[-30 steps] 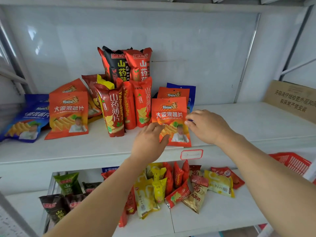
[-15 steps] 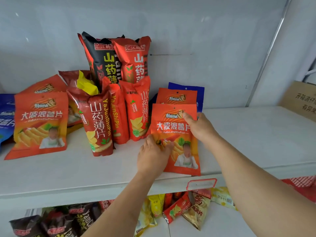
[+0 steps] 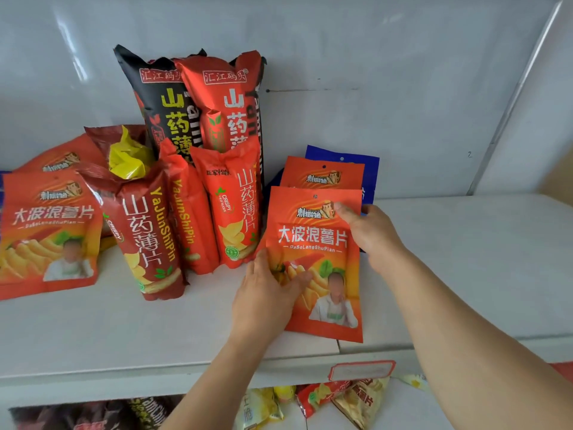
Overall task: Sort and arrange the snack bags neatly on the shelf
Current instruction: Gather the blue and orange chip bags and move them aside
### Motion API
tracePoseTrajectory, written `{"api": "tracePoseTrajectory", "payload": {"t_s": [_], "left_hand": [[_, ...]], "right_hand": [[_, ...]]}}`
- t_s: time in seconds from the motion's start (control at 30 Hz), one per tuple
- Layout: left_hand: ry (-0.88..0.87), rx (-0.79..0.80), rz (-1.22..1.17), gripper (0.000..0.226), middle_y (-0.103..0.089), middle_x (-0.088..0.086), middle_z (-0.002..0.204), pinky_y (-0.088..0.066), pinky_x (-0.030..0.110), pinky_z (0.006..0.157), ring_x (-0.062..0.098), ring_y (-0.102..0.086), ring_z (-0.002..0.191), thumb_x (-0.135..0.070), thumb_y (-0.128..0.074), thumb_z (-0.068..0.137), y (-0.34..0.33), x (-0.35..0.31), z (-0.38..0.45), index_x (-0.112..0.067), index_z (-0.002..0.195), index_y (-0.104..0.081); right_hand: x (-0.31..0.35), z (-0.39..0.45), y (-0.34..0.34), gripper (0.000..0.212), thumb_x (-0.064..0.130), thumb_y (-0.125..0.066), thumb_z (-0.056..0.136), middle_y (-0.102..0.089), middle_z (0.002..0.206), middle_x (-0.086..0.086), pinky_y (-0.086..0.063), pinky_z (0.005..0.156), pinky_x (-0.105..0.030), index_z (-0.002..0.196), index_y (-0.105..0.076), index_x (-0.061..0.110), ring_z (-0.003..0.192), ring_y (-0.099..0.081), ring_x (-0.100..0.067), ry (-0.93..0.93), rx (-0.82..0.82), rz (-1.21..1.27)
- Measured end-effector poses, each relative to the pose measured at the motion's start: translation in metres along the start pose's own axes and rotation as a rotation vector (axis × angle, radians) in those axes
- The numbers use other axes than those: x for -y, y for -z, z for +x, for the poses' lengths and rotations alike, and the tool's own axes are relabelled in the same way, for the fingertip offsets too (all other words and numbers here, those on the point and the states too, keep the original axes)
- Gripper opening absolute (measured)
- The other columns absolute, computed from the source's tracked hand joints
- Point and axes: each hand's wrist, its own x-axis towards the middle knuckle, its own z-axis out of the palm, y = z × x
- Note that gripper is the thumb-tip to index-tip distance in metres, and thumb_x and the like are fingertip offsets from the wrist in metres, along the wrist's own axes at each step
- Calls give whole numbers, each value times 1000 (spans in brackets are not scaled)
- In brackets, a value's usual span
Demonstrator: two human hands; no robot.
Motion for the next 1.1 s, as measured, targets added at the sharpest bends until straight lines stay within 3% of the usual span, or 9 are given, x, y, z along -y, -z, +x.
{"api": "tracePoseTrajectory", "payload": {"t_s": [0.23,0.4,0.57,0.7,0.8,0.93,1.1], "left_hand": [[48,-71,26,96,-43,-8,146,-43,38,101,19,-47,132,-70,-63,79,-12,-16,0,-28,156,-23],[40,-101,97,90,-48,-5,136,-44,38,99,21,-50,126,-71,-62,79,-21,-27,4,-26,151,-32],[-33,-179,176,81,-46,-2,140,-36,36,106,22,-40,132,-76,-48,82,-19,-33,15,-22,142,-49],[-89,-277,170,75,-42,2,148,-32,40,113,25,-35,137,-69,-49,87,-22,-39,32,-18,143,-49],[-48,-185,78,77,-39,5,154,-29,40,116,25,-32,142,-66,-46,91,-26,-46,48,-15,148,-41],[44,-10,-117,75,-46,4,149,-36,39,109,24,-42,137,-67,-41,94,-30,-57,66,-16,149,-39],[153,39,-122,80,-47,9,149,-33,45,113,30,-42,137,-72,-26,95,-28,-67,82,-14,149,-37]], "right_hand": [[-4,17,4,32,41,-70,88,-74,98,-2,-59,73,-36,108,-65,17,83,-72,-19,-30,74,125],[-11,21,12,21,32,-73,87,-76,99,-2,-60,80,-43,105,-68,21,87,-74,-21,-70,300,126],[-27,40,36,12,25,-72,88,-77,91,-4,-59,83,-50,97,-70,19,85,-74,-27,-90,174,202],[-40,56,53,19,28,-73,86,-77,95,-6,-56,87,-54,102,-70,18,87,-74,-29,-110,110,217],[-48,66,63,21,27,-72,86,-77,96,-8,-56,88,-56,105,-70,17,88,-74,-30,-144,86,237],[-51,73,73,20,24,-70,90,-76,98,-12,-56,87,-55,108,-68,14,89,-73,-33,-178,91,274],[-50,78,76,19,20,-67,92,-76,95,-12,-59,78,-48,109,-67,12,81,-74,-30,-157,96,276]]}}
